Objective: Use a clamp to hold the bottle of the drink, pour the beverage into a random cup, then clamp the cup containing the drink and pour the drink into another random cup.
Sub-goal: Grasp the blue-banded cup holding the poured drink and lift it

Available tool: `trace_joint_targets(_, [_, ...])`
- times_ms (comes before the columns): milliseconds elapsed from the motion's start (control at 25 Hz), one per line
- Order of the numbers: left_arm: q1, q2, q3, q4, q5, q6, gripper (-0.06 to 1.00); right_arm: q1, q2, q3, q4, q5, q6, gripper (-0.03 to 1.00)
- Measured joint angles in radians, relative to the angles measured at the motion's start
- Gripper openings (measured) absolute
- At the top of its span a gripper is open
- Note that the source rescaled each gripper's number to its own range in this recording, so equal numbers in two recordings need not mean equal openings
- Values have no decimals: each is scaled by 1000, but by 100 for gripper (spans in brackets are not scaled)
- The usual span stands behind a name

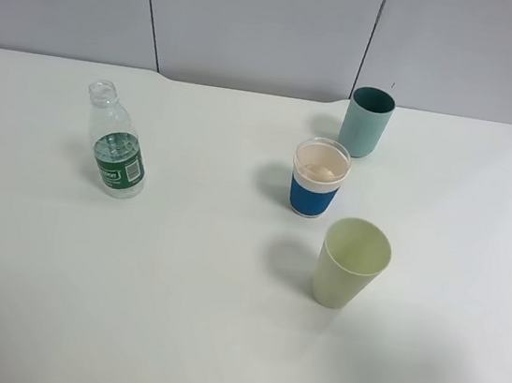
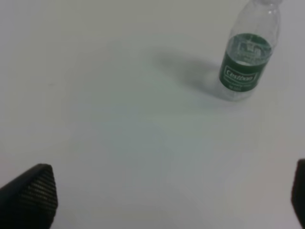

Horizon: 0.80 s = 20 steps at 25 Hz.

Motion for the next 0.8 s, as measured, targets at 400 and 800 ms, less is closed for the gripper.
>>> trace_joint_targets(400, [0,0,0,0,0,0,100,0,0,0,0,0,0,88])
trace_joint_targets(800, [0,0,0,0,0,0,100,0,0,0,12,0,0,88])
